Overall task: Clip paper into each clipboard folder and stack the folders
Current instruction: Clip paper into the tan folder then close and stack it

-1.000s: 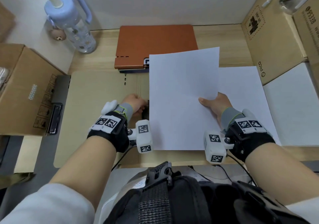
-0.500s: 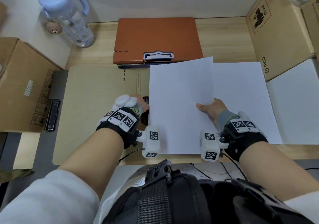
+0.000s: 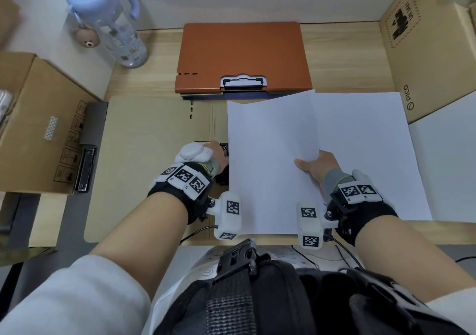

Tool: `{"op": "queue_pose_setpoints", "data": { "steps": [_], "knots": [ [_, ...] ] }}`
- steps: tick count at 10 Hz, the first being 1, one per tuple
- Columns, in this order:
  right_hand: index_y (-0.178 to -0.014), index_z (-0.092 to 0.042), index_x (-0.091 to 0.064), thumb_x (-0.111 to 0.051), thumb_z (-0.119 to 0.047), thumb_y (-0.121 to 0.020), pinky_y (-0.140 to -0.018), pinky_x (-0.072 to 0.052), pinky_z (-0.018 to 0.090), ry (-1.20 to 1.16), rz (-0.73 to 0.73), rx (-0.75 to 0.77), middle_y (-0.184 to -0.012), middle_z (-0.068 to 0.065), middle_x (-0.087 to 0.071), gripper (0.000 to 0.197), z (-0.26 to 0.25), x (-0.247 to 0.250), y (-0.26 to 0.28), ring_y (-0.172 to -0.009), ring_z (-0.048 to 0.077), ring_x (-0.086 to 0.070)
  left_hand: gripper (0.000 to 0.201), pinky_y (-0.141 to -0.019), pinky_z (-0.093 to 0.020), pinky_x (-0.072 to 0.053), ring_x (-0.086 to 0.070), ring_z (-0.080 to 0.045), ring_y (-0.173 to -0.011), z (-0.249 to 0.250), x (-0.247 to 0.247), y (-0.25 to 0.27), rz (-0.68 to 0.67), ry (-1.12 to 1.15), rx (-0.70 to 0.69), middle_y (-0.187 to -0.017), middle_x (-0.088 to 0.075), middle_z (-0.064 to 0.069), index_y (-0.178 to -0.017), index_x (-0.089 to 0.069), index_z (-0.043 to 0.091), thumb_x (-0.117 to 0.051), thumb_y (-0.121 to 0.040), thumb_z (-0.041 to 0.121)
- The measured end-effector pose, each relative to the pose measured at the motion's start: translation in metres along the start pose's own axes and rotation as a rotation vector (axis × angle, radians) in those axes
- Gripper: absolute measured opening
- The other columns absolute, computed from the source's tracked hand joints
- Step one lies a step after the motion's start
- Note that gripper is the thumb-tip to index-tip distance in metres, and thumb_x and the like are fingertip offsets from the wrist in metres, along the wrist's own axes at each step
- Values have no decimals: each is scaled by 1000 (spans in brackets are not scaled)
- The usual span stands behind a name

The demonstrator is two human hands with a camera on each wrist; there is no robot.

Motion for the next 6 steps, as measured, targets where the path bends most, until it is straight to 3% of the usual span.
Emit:
{"op": "queue_pose_setpoints", "data": {
  "steps": [1,2,3,4,5,6],
  "knots": [
    [-123,-2,-58,-70,-21,-83,-101,-45,45,12,5,6,-124,16,-63,46,0,-1,-1,-113,35,-59,48,-75,-25,-32,-40,-20,-85,1,-2,2,16,40,-14,-63,-26,1,-60,-18,17,-46,-97,30],
    [-122,-3,-57,-69,-22,-83,-101,-45,43,43,16,11,-124,15,-62,45,-1,-1,0,-113,34,-58,47,-70,-27,-34,-40,-19,-78,-1,-4,-2,16,104,11,-63,-25,0,-60,-18,15,-42,-99,26],
    [-123,-2,-57,-69,-24,-82,-100,-46,44,54,27,19,-124,16,-62,48,-1,-2,0,-113,34,-58,21,-63,-22,-41,-46,-17,-64,-4,-9,-2,-68,60,-1,-69,-43,-9,-85,-42,1,-37,-100,13],
    [-123,-3,-57,-69,-24,-83,-100,-46,43,57,35,18,-124,15,-62,47,-2,-2,1,-113,34,-58,7,-49,-27,-37,-46,-18,-54,-6,-12,-3,-57,179,-62,-65,-47,-5,-104,-38,6,-37,-98,9],
    [-125,-2,-55,-67,-22,-85,-101,-45,40,59,39,20,-126,15,-60,47,-3,-4,3,-116,34,-57,15,-45,-22,-40,-47,-15,-49,-8,-11,4,-55,293,-83,-63,-44,-2,-87,-35,11,-34,-101,15],
    [-131,-1,-50,-68,-26,-84,-103,-43,41,79,30,13,-131,15,-57,56,-3,-9,5,-119,34,-54,12,-49,-23,-39,-46,-19,-51,-12,-9,5,-41,402,-35,-63,-43,-3,-90,-36,9,-33,-100,12]
  ]
}}
Point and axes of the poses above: each hand's wrist, its own y-axis away from the middle knuckle, its own x-axis out of the back of the hand, z = x × y, the point moved 10 cm from there along -y, towards the middle knuckle
